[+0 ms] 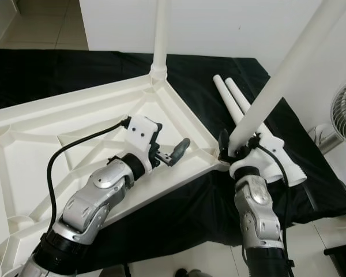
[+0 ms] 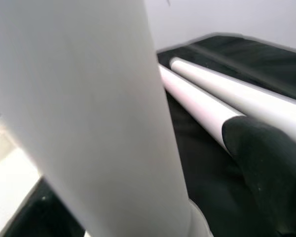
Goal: Building children table
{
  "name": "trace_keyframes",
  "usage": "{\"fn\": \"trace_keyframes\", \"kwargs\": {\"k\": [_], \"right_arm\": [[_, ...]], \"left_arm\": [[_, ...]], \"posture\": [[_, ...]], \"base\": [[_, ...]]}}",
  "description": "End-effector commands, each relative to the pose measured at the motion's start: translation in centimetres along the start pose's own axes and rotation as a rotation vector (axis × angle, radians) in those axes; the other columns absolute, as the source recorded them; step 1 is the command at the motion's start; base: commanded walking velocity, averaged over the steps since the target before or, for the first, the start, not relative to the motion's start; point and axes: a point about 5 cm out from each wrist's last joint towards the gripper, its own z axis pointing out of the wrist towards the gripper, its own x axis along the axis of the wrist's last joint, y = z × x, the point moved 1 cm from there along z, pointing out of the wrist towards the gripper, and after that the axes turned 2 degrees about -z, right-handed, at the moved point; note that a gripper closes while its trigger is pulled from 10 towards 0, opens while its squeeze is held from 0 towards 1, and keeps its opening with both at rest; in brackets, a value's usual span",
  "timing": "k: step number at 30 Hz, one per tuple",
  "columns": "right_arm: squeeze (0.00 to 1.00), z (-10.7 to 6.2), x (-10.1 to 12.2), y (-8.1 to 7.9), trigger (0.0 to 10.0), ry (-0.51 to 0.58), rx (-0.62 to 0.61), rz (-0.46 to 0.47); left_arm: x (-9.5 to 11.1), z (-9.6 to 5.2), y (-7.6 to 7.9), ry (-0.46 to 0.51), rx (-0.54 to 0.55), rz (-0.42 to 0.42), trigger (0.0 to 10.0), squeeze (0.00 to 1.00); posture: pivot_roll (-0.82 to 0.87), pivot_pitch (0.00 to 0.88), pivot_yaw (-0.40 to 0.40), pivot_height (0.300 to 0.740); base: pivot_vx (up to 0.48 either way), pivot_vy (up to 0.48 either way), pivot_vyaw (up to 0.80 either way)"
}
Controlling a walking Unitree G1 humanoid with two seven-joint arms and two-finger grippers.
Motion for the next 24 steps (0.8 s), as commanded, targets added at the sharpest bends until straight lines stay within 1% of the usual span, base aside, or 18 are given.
{"fn": "trace_keyframes", "kwargs": {"k": [1,2,4,6,7,10,12,13,16,20,22,23,24], "right_arm": [[0.00,-0.7,0.5,0.6,10.0,0.035,-0.007,0.024],[0.00,-1.5,0.8,0.9,10.0,0.038,0.023,0.073],[0.00,-1.8,1.1,1.4,10.0,0.049,0.022,0.096],[0.00,-1.8,1.3,1.6,10.0,0.056,0.014,0.101],[0.00,-1.8,1.3,2.2,10.0,0.047,-0.016,0.111],[0.00,-2.2,1.3,2.7,10.0,0.037,-0.016,0.103],[0.00,-2.7,1.1,2.5,10.0,0.020,0.027,0.110],[0.00,-2.7,1.1,2.5,10.0,0.020,0.027,0.110],[0.00,-3.3,0.8,2.2,10.0,-0.003,0.093,0.113],[0.00,-3.4,0.8,1.8,10.0,-0.009,0.134,0.122],[0.00,-3.6,0.7,1.1,10.0,-0.035,0.217,0.131],[0.00,-3.6,0.7,1.1,10.0,-0.035,0.217,0.131],[0.00,-3.7,0.7,0.9,10.0,-0.040,0.265,0.116]], "left_arm": [[-0.2,0.0,1.0,-0.025,-0.119,0.031,10.0,0.00],[-0.2,-0.4,0.9,-0.053,-0.157,0.073,10.0,0.00],[-0.2,-0.6,0.8,-0.067,-0.171,0.086,10.0,0.00],[-0.1,-0.6,0.7,-0.071,-0.173,0.087,10.0,0.00],[-0.1,-0.7,0.6,-0.079,-0.190,0.100,10.0,0.00],[-0.1,-1.1,0.8,-0.112,-0.252,0.105,10.0,0.00],[-0.1,-1.5,1.0,-0.130,-0.289,0.118,10.0,0.00],[-0.1,-1.5,1.0,-0.130,-0.289,0.118,10.0,0.00],[-0.1,-1.9,1.1,-0.143,-0.328,0.126,10.0,0.00],[0.0,-2.1,1.4,-0.158,-0.369,0.118,10.0,0.00],[0.1,-2.3,1.7,-0.163,-0.400,0.113,10.0,0.00],[0.1,-2.3,1.7,-0.163,-0.400,0.113,10.0,0.00],[0.2,-2.3,1.8,-0.165,-0.410,0.112,10.0,0.00]], "posture": [[0.09,0.152,-0.099,0.740],[0.08,0.159,-0.092,0.740],[0.08,0.164,-0.084,0.740],[0.08,0.164,-0.084,0.740],[0.07,0.167,-0.078,0.740],[0.07,0.173,-0.068,0.740],[0.06,0.175,-0.063,0.740],[0.06,0.175,-0.063,0.740],[0.06,0.175,-0.063,0.740],[0.06,0.177,-0.056,0.740],[0.06,0.177,-0.056,0.740],[0.06,0.177,-0.056,0.740],[0.05,0.181,-0.052,0.740]], "base": [[0.000,0.000,0.00],[0.000,0.000,0.00],[0.000,0.000,0.00],[0.000,0.000,0.00],[0.000,0.000,0.00],[0.000,0.000,0.00],[0.000,0.000,0.00],[0.000,0.000,0.00],[0.000,0.000,0.00],[0.000,0.000,0.00],[0.000,0.000,0.00],[0.000,0.000,0.00],[0.000,0.000,0.00]]}}
